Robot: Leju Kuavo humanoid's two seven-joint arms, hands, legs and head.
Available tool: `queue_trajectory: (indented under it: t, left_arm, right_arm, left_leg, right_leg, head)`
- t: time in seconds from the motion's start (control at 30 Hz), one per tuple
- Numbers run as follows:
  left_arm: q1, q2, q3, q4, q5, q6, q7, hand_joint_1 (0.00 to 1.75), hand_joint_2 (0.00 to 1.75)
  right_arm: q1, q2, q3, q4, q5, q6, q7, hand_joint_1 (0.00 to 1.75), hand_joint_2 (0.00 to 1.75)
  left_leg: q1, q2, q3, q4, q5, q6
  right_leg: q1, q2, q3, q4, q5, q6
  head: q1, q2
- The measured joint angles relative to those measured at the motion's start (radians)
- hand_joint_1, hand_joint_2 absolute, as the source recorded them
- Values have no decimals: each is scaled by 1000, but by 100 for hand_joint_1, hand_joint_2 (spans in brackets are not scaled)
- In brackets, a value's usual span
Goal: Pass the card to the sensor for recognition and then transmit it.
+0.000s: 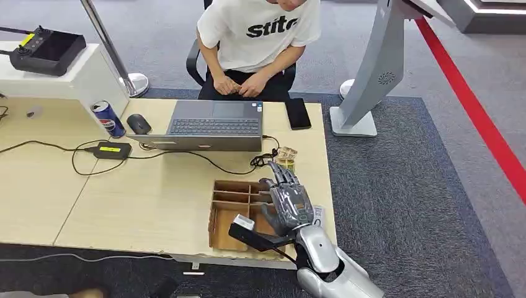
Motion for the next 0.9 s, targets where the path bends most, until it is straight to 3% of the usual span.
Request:
queue_trajectory:
  t: [0.9]
  left_arm:
    - [0,0,1,0,-5,0,-2,0,175]
  right_arm:
    - [0,0,0,3,-4,2,-1,91,175]
  left_leg:
    - [0,0,0,0,0,0]
  right_leg:
    - [0,0,0,0,0,0]
  head:
    - [0,0]
